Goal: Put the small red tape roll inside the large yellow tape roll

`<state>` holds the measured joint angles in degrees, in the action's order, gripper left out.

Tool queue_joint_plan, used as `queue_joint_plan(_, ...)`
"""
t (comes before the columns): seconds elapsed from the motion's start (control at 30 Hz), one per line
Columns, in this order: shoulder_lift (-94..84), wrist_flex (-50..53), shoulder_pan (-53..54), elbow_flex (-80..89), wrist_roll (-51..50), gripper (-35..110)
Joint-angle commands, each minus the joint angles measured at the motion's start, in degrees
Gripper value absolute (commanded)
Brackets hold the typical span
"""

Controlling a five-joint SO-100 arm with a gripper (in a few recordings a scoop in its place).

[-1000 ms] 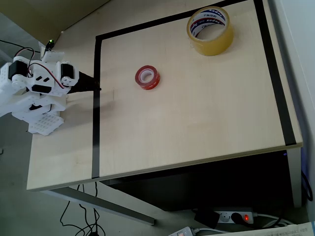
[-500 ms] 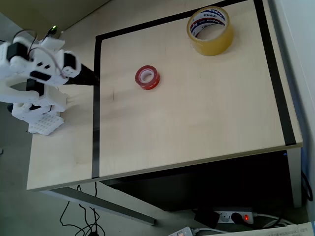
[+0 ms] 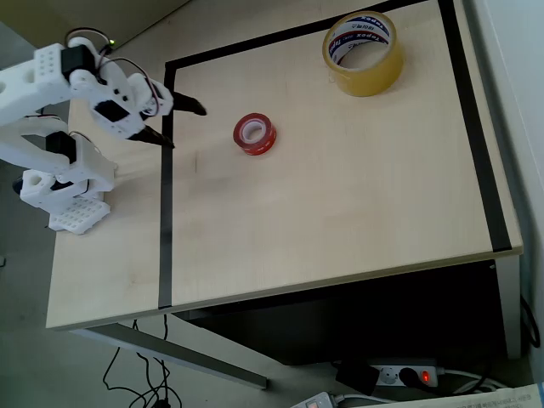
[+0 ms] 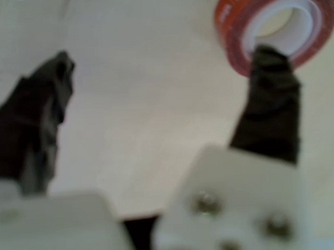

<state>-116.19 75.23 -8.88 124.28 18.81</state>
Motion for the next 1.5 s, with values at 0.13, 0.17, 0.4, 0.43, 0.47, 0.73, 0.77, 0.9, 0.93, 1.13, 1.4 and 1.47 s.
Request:
queue_joint_plan(0.13,7.56,-7.91,1.49,-2.72,1.67,36)
queue_joint_plan(0.17,8.88,-8.79,1.85,-2.99,1.67,36)
queue_joint_plan(0.4,17.05,-14.06,3.60,-6.50,2.20,36)
queue_joint_plan(0.43,17.84,-14.50,3.60,-7.03,2.29,36)
queue_joint_plan(0.47,18.54,-14.85,3.60,-7.47,2.37,36)
queue_joint_plan(0.73,22.41,-16.52,4.39,-10.72,3.25,35)
queue_joint_plan(0.77,22.94,-16.87,4.48,-10.90,3.34,35)
queue_joint_plan(0.9,26.19,-18.72,4.66,-11.34,3.34,35)
queue_joint_plan(0.93,27.42,-19.07,4.66,-11.43,3.34,35)
queue_joint_plan(1.13,34.19,-21.01,4.83,-12.48,3.34,25)
queue_joint_plan(1.4,35.24,-20.92,6.33,-14.68,2.90,0)
queue_joint_plan(1.47,35.07,-20.92,6.77,-15.21,2.64,0)
